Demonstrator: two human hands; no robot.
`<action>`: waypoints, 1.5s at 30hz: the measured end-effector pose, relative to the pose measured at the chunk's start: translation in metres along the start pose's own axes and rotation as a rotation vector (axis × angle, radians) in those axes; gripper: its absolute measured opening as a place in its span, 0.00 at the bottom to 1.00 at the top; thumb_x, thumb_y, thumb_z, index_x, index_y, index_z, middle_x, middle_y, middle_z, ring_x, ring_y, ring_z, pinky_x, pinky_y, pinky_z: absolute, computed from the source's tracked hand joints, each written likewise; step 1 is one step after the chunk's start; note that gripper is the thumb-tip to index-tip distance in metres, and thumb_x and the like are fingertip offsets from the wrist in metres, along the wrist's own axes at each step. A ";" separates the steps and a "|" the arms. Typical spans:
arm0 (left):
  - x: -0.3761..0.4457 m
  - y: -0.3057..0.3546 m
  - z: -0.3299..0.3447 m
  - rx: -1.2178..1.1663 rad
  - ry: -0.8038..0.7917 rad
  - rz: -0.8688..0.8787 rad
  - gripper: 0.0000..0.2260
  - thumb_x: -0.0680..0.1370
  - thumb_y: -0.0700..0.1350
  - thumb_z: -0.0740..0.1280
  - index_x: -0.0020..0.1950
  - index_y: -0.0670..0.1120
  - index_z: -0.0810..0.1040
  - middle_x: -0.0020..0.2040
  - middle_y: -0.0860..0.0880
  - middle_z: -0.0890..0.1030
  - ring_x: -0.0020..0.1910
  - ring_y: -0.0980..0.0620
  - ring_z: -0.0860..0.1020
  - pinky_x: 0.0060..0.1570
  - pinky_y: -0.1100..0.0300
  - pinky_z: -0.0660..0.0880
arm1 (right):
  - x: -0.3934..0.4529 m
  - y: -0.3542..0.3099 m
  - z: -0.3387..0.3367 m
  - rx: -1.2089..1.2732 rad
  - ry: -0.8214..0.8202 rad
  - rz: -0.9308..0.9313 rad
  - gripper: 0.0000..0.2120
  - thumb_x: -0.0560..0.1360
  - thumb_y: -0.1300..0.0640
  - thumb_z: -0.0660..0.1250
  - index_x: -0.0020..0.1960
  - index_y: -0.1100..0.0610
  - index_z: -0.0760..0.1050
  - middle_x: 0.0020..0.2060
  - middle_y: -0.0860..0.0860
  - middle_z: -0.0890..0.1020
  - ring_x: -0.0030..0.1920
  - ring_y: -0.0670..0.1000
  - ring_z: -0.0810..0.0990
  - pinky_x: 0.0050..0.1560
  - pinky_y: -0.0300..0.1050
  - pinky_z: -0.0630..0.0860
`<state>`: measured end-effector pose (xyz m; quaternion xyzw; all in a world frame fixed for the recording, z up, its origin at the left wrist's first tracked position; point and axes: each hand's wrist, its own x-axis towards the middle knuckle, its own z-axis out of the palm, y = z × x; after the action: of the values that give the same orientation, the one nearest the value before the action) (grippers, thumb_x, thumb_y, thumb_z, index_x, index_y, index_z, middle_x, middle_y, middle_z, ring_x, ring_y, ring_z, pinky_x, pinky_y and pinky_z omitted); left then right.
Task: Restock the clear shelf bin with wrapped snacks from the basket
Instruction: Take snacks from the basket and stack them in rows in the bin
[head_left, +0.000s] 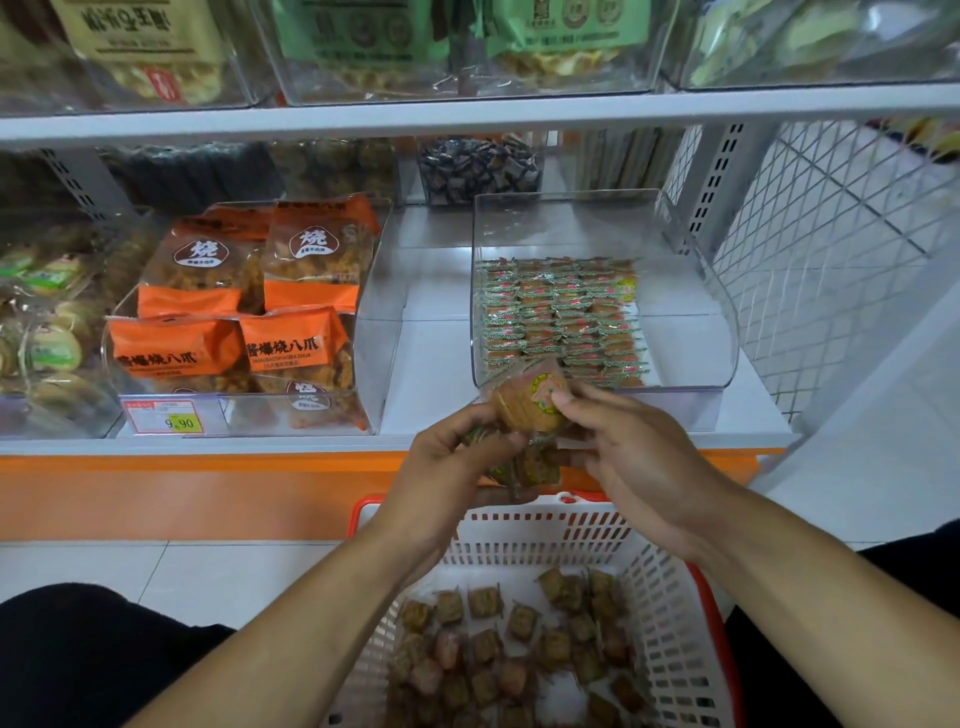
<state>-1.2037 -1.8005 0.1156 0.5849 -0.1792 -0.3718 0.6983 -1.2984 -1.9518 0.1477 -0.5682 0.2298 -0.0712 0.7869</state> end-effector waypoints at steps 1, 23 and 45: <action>0.001 0.001 0.001 0.036 -0.014 0.010 0.14 0.70 0.38 0.77 0.55 0.46 0.85 0.48 0.42 0.86 0.43 0.44 0.85 0.43 0.52 0.82 | 0.001 -0.002 -0.001 0.038 -0.003 0.005 0.12 0.81 0.56 0.64 0.61 0.55 0.82 0.54 0.54 0.86 0.53 0.54 0.83 0.55 0.49 0.79; 0.067 0.045 0.032 0.043 -0.063 0.042 0.17 0.73 0.29 0.73 0.53 0.50 0.86 0.50 0.55 0.87 0.47 0.49 0.87 0.40 0.57 0.83 | 0.164 -0.121 -0.085 -2.007 0.204 -0.208 0.07 0.73 0.59 0.69 0.47 0.57 0.71 0.43 0.57 0.76 0.45 0.59 0.76 0.43 0.44 0.70; 0.082 0.034 0.032 -0.046 -0.002 -0.028 0.17 0.72 0.30 0.74 0.52 0.51 0.86 0.52 0.48 0.87 0.48 0.43 0.87 0.44 0.49 0.84 | 0.198 -0.080 -0.087 -2.655 0.219 0.285 0.32 0.83 0.44 0.53 0.81 0.59 0.52 0.81 0.61 0.51 0.80 0.65 0.44 0.78 0.64 0.42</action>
<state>-1.1611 -1.8807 0.1408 0.5709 -0.1632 -0.3859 0.7060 -1.1494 -2.1282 0.1445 -0.8599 0.2427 0.2415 -0.3787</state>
